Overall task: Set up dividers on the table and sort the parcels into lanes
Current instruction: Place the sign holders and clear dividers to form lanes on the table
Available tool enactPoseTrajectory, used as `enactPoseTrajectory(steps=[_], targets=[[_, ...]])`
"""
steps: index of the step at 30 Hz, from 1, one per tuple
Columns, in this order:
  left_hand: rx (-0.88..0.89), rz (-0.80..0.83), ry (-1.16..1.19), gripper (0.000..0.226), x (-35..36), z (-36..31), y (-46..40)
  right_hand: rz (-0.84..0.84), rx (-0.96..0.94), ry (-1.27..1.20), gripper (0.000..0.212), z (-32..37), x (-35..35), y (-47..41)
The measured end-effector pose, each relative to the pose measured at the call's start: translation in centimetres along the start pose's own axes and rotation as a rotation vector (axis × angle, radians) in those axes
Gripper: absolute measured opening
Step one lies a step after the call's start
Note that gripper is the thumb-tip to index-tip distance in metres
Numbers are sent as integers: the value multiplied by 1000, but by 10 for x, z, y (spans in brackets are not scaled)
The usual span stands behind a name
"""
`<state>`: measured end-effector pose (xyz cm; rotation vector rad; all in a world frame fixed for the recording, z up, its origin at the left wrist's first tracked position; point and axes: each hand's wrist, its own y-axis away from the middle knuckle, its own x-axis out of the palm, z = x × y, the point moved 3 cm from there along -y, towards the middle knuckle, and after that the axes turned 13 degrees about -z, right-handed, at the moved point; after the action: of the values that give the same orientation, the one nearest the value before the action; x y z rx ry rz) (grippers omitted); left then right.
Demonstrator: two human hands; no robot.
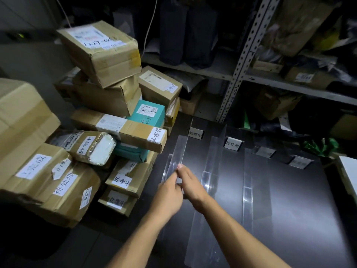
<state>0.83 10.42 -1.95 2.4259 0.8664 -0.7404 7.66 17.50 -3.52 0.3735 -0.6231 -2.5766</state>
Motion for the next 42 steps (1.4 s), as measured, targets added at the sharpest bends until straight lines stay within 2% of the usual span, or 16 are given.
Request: enactPoseTrajectory(steps=[6,11,14,17,21,25,31,37,42], targets=[[110,-47,13,51,23,-56,28,-56,-123,-34,44,14,-59,6],[174,3,58,49,78,-120,49,-127,-197,-32,59,26,-154,11],[197,88,125,54,126,-164,60,-147,-247,-34,40,29,-225,12],[189,236,231,57,178,-201,71,-197,-201,-68,44,24,-292,8],[190,359,257,62,243,-232,81,-254,-135,-71,40,8,-362,2],[140,454,268,62,300,-242,79,-291,-46,-60,43,-18,-409,-14],[-34,562,334,65,369,-230,68,-325,95,-84,50,-61,-442,-43],[-150,563,351,65,420,-209,53,-338,194,-41,49,-95,-457,-76],[-176,561,311,67,450,-196,48,-345,219,34,50,-123,-466,-101]])
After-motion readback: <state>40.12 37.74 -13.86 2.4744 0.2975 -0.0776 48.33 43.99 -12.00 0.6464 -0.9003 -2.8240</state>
